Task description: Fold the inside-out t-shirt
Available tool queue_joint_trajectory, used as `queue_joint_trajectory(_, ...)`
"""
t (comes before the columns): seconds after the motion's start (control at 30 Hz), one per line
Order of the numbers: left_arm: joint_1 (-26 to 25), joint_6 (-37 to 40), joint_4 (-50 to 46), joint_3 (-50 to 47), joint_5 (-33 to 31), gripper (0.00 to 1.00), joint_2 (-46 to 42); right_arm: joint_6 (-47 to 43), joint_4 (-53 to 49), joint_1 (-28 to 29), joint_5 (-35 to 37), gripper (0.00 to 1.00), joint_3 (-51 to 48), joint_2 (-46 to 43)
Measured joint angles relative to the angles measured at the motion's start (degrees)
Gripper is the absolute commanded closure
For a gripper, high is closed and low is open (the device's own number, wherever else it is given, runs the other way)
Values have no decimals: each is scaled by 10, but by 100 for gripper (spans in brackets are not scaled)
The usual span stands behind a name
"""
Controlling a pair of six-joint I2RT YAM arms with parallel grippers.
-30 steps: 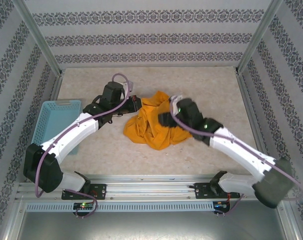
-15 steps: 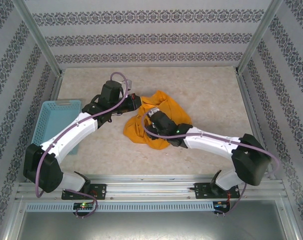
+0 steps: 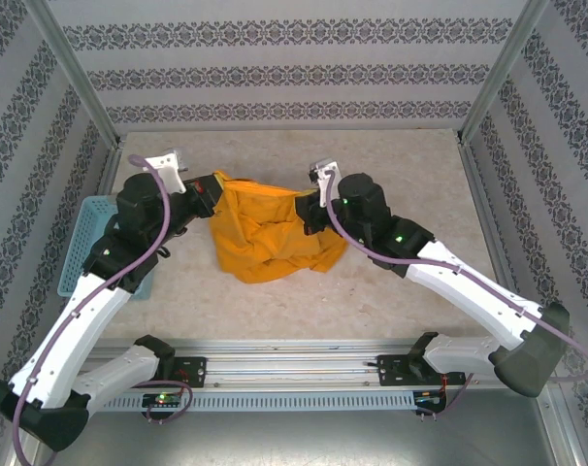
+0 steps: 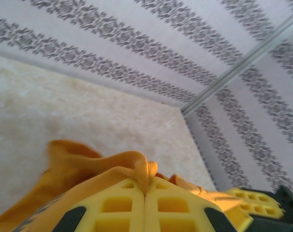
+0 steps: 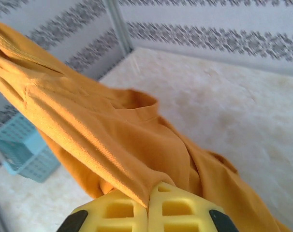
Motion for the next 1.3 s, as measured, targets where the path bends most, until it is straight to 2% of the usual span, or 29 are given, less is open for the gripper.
queue_joint_trajectory(0.07,1,0,6,0,21,99,23,2,-3,-12,-23,100,-5,2)
queue_joint_trajectory(0.17,2,2,2,-1,48,88,89,12,0,-31,-51,100,-38,6)
queue_joint_trajectory(0.27,1,20,-29,-3,66,66,172,24,7,-41,-73,100,-77,16)
queue_joint_trajectory(0.33,-1,37,-56,-10,64,56,203,34,9,-45,-88,100,-92,32)
queue_joint_trajectory(0.43,-25,75,-93,-15,37,38,203,47,10,-52,-114,100,-103,55)
queue_joint_trajectory(0.5,-60,111,-86,-21,36,27,181,53,11,-52,-127,100,-104,61)
queue_joint_trajectory(0.57,-94,143,-49,-51,53,23,136,57,15,-52,-140,100,-103,59)
queue_joint_trajectory(0.67,-118,170,-3,-100,73,24,71,59,19,-52,-154,100,-103,51)
queue_joint_trajectory(0.73,-118,183,17,-111,75,25,64,61,20,-52,-163,100,-103,40)
queue_joint_trajectory(1.0,-147,229,64,-123,71,20,151,80,39,-52,-186,100,-103,6)
queue_joint_trajectory(1.03,-150,231,65,-124,69,24,156,83,41,-52,-186,100,-103,6)
queue_joint_trajectory(1.17,-154,245,67,-118,38,59,187,87,40,-52,-185,100,-103,6)
queue_joint_trajectory(1.3,-154,247,67,-107,4,85,202,85,25,-56,-164,100,-102,6)
